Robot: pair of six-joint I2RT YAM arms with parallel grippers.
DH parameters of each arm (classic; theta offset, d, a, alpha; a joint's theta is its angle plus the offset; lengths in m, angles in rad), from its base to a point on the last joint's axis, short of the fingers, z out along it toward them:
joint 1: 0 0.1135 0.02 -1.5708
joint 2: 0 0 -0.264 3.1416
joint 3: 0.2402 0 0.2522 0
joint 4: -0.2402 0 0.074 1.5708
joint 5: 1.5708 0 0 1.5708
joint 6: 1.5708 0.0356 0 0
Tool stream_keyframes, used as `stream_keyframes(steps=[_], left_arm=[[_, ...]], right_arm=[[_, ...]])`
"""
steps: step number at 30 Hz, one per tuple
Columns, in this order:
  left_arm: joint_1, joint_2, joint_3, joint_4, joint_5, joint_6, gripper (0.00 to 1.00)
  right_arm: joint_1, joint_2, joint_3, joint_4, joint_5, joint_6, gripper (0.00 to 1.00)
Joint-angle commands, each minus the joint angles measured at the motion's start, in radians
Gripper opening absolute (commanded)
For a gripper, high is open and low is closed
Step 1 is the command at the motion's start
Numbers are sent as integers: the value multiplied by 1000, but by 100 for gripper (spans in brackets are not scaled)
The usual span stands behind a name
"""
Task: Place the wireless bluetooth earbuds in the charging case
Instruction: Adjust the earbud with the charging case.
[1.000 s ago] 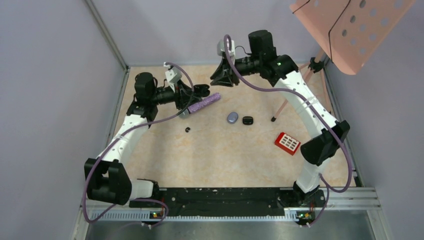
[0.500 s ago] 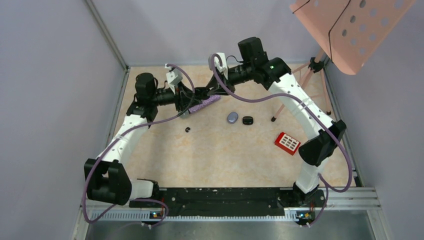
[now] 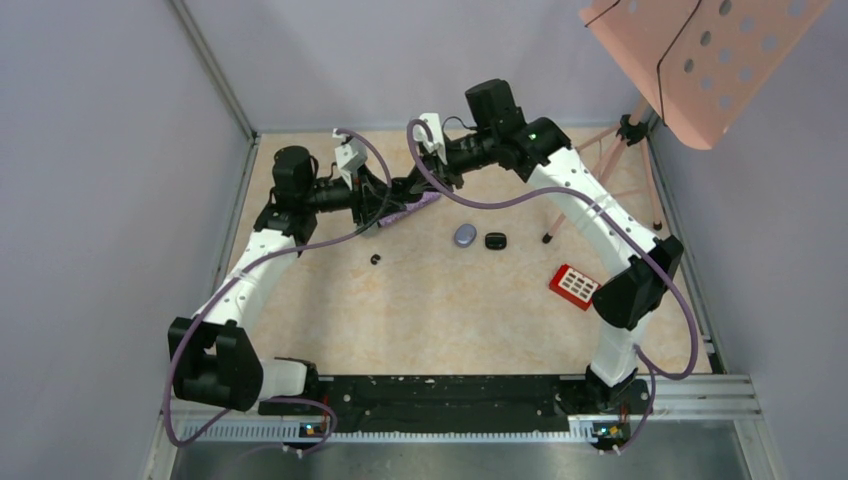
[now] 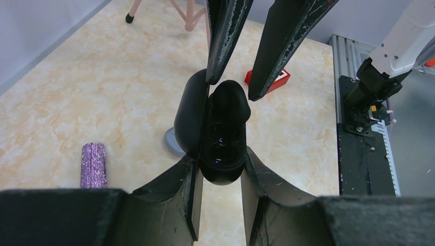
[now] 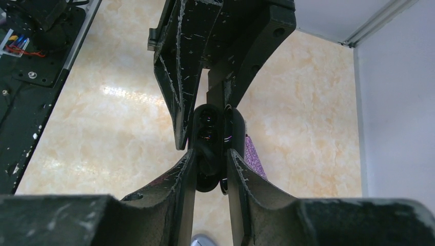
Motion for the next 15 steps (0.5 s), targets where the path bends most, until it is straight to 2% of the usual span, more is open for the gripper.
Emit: stream_keyframes(steps=[1,10,15], left_arm=[[-5,-31,47,31,19,13,0],[-5,-19,46,78,4,-50,0],[-5,-14,48,82,4,-52,0]], right_arm=[[16,2,33,6,2,-24,26],[21,-9,8,-27,22,-100,24],[37,-16,1,-33,59,-161,14]])
